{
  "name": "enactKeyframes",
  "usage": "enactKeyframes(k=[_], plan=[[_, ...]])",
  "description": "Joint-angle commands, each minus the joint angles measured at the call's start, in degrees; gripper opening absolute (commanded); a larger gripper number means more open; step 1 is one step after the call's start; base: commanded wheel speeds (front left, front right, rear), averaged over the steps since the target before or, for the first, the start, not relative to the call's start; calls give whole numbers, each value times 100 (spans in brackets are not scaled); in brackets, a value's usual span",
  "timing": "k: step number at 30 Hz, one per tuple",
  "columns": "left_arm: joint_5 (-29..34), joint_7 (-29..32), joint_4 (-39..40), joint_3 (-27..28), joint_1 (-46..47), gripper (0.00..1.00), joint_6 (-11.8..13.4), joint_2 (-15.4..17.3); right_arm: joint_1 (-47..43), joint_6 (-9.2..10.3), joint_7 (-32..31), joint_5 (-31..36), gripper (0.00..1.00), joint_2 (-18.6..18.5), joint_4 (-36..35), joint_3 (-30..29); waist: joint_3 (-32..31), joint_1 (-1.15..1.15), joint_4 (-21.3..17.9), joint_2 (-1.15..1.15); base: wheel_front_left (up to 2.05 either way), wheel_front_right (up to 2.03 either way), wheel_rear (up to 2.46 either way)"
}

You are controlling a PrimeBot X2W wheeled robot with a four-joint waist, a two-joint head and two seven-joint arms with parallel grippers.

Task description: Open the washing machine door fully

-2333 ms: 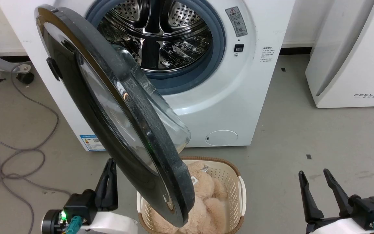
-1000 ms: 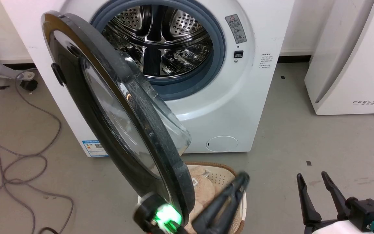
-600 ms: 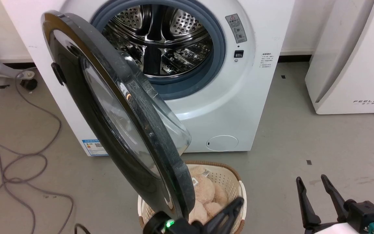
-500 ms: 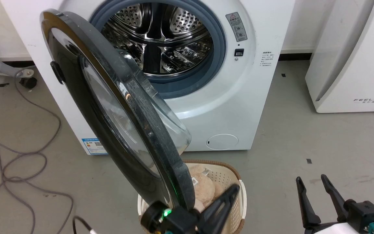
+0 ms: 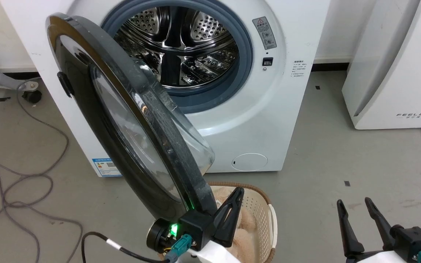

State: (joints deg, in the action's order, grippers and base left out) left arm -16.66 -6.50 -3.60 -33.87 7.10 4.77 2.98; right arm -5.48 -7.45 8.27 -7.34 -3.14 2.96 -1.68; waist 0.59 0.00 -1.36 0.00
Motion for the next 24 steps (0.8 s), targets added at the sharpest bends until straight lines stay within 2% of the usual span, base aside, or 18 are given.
enactKeyframes(k=[1,14,24], plan=[[28,42,0,28,37,0,52,3,-52,-3,46,16,100,26,11,-36,-24,0,36,0,0,0,0],[-20,449,544,184,-538,0,510,286,-120,-3,72,-18,100,26,-49,-199,-106,0,433,0,0,0,0],[-29,577,1297,281,-1069,0,845,463,-126,-3,101,17,100,26,-139,-296,-54,0,1060,0,0,0,0]])
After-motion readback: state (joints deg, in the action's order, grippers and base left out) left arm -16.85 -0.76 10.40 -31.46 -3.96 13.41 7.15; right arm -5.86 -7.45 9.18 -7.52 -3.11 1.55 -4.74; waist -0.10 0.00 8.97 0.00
